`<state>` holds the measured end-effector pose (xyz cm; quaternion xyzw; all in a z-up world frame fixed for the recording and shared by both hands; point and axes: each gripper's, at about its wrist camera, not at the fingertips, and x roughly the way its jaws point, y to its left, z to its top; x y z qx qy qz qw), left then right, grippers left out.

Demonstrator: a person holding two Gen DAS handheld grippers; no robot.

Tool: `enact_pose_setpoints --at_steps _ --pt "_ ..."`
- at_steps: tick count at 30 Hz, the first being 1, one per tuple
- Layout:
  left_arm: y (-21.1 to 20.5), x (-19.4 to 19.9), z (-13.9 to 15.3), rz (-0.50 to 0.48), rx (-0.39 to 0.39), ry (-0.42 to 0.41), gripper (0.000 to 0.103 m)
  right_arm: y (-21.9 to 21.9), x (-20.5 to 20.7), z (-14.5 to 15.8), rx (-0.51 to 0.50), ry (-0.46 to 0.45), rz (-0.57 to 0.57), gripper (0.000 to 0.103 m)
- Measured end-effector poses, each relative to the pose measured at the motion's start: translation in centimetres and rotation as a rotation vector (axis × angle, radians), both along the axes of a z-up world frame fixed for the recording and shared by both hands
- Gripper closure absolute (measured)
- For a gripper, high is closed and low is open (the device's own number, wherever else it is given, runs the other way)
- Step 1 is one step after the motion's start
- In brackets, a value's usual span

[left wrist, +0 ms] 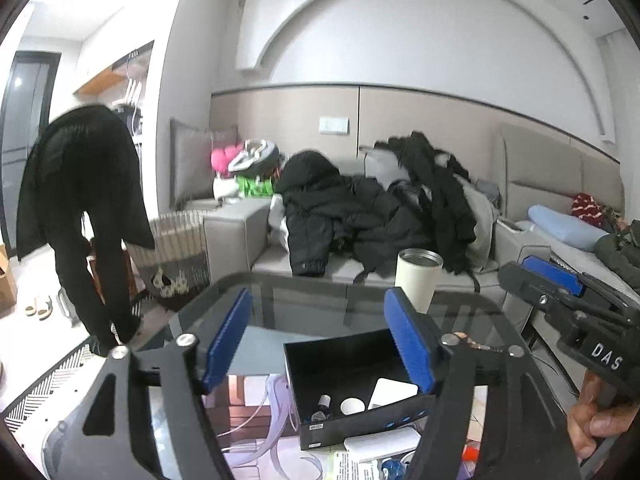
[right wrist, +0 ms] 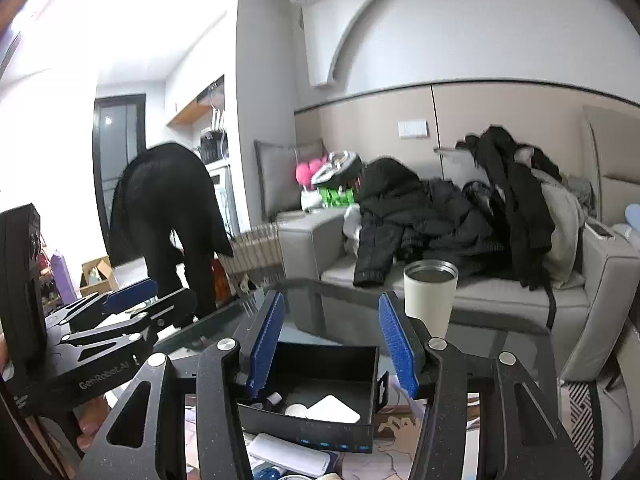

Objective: Organize rigid objects
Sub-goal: 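Move both open grippers back down toward the remaining items on the table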

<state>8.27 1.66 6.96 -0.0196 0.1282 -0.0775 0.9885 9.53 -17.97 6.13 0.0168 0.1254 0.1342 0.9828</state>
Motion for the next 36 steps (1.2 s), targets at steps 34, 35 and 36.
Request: enact_pose_setpoints --at_steps 34,35,36 --pt "-2.6 1.0 -7.5 -0.120 0.129 0.442 0.022 -0.2 -1.0 -3.3 -0.127 0.267 0.048 0.046" --pt "-2.8 1.3 -8.2 -0.122 0.134 0.475 0.022 -0.2 -0.6 -3.9 -0.138 0.295 0.048 0.046" --pt "-2.9 1.4 -8.6 -0.129 0.136 0.499 0.022 -0.1 0.0 -4.7 -0.151 0.334 0.051 0.046"
